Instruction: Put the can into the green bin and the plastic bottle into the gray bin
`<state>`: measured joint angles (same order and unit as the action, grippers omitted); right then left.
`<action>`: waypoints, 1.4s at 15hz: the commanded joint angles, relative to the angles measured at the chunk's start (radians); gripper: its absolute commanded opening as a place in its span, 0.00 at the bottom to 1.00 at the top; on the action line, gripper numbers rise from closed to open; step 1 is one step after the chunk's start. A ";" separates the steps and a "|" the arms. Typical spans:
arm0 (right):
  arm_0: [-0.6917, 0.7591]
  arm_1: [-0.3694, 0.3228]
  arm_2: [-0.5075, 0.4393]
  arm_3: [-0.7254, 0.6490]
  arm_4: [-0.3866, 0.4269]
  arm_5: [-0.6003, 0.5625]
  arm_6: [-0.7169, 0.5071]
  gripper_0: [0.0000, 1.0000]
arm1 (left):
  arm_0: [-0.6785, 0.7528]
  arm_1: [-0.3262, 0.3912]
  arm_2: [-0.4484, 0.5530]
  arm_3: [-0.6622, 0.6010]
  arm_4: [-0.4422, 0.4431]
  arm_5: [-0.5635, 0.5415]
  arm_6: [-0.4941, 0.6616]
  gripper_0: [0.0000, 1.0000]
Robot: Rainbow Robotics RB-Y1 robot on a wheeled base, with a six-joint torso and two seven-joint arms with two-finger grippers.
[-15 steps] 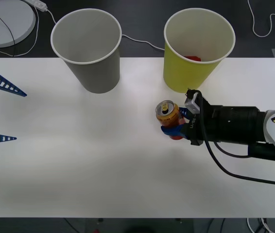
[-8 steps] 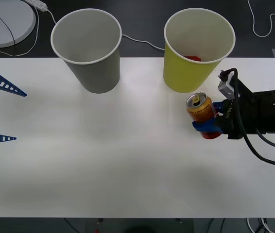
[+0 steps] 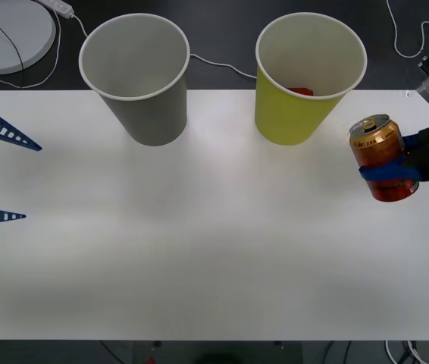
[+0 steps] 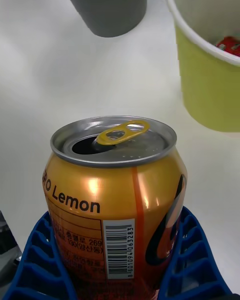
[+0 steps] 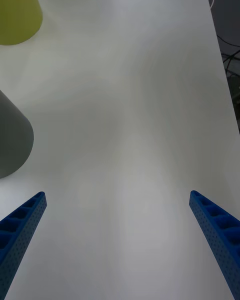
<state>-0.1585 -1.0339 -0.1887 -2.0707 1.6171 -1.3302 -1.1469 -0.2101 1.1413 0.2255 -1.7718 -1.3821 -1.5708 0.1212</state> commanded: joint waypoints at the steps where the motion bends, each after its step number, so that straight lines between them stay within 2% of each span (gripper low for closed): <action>1: -0.045 -0.090 -0.025 0.001 -0.020 -0.049 -0.093 0.00 | 0.000 0.000 0.000 0.000 0.000 0.000 0.000 1.00; 6: -0.239 -0.136 -0.011 0.107 -0.037 -0.198 -0.125 0.00 | 0.000 0.000 0.000 0.000 0.000 0.000 0.000 1.00; 8: -0.365 -0.167 0.064 0.173 -0.048 -0.231 -0.125 0.00 | 0.000 0.000 0.000 0.000 0.000 0.000 0.000 1.00; 12: -0.653 -0.182 0.314 0.333 -0.042 -0.231 -0.123 0.00 | 0.000 0.000 0.000 0.000 0.000 0.000 0.000 1.00; 14: -0.809 -0.163 0.448 0.439 -0.034 -0.230 -0.125 0.00 | 0.000 0.000 0.000 0.000 0.000 0.000 0.000 1.00; 17: -1.016 -0.072 0.606 0.626 0.015 -0.231 -0.114 0.00 | 0.000 0.000 0.000 0.000 0.000 0.000 0.000 1.00; 19: -1.095 -0.015 0.658 0.721 0.084 -0.231 -0.096 0.00 | 0.000 0.000 0.000 0.000 0.000 0.000 0.000 1.00; 21: -1.138 0.040 0.666 0.793 0.159 -0.231 -0.094 0.00 | 0.000 0.000 0.000 0.000 0.000 0.000 0.000 1.00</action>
<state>-1.2663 -1.0313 0.4719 -1.3279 1.7225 -1.5618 -1.2431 -0.2101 1.1413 0.2255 -1.7718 -1.3821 -1.5708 0.1212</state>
